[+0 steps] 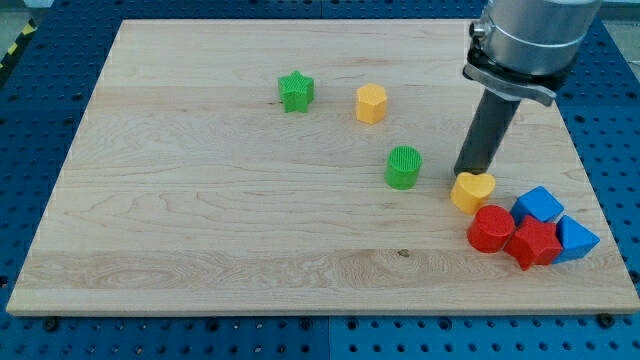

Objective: Push the green circle above the yellow heart

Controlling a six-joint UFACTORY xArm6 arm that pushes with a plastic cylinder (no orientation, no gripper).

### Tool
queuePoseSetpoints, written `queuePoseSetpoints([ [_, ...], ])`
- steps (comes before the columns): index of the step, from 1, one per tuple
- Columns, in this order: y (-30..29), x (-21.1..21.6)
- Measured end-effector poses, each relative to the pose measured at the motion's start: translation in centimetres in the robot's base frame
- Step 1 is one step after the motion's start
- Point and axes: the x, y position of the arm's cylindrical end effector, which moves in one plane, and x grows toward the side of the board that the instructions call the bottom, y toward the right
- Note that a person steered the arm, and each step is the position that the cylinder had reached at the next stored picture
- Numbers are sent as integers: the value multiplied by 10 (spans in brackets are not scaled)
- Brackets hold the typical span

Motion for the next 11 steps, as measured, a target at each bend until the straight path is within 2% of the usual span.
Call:
queuePoseSetpoints([
  [1, 0, 4],
  [3, -4, -31],
  [5, -110, -48],
  [7, -86, 1],
  [8, -47, 4],
  [9, -35, 7],
  [10, -45, 6],
  [11, -64, -15],
])
